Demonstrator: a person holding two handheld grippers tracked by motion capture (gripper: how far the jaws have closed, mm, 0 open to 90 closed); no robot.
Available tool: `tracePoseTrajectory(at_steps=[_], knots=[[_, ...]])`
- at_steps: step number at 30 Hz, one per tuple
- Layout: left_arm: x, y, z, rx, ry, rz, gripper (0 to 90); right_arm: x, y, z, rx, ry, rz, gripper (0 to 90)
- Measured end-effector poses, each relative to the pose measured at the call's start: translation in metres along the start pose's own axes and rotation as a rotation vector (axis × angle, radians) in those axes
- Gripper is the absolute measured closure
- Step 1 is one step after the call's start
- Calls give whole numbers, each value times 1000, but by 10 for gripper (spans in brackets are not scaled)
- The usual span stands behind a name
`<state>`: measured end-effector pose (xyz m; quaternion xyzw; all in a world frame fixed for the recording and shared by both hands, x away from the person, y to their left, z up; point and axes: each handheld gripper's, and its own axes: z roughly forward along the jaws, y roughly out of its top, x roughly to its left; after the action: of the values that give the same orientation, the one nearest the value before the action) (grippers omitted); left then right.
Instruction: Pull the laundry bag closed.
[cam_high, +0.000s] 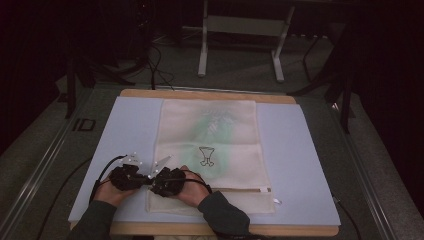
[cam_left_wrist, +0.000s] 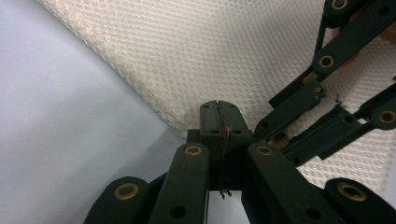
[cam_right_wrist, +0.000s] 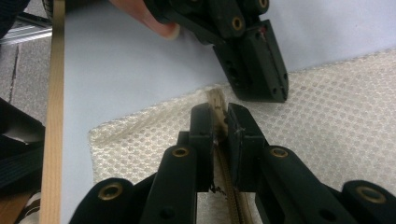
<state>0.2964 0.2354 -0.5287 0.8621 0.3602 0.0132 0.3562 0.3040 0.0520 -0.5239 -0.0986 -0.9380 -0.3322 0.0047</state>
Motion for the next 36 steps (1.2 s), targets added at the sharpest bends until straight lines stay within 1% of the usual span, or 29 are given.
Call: tracePoseTrajectory(at_steps=[3, 6, 7, 8, 17, 30, 36], knots=[[-1, -2, -1, -2, -17, -3, 899, 1, -2, 0, -8, -8, 0, 816], [-3, -2, 0, 14, -3, -1, 899, 2, -2, 0, -12, -18, -20, 817], [-4, -1, 0, 21, 4, 12, 900, 3, -2, 0, -8, -25, -23, 817], [-5, 0, 0, 26, 9, 15, 900, 4, -2, 0, -4, -30, -29, 818], [-7, 2, 1, 41, 27, 49, 900, 6, -3, -3, 14, -49, -66, 819], [-6, 0, 1, 32, 21, 44, 900, 12, -4, -11, 60, -93, -121, 819], [-6, 0, 1, 31, 22, 48, 900, 13, -4, -14, 73, -100, -136, 818]])
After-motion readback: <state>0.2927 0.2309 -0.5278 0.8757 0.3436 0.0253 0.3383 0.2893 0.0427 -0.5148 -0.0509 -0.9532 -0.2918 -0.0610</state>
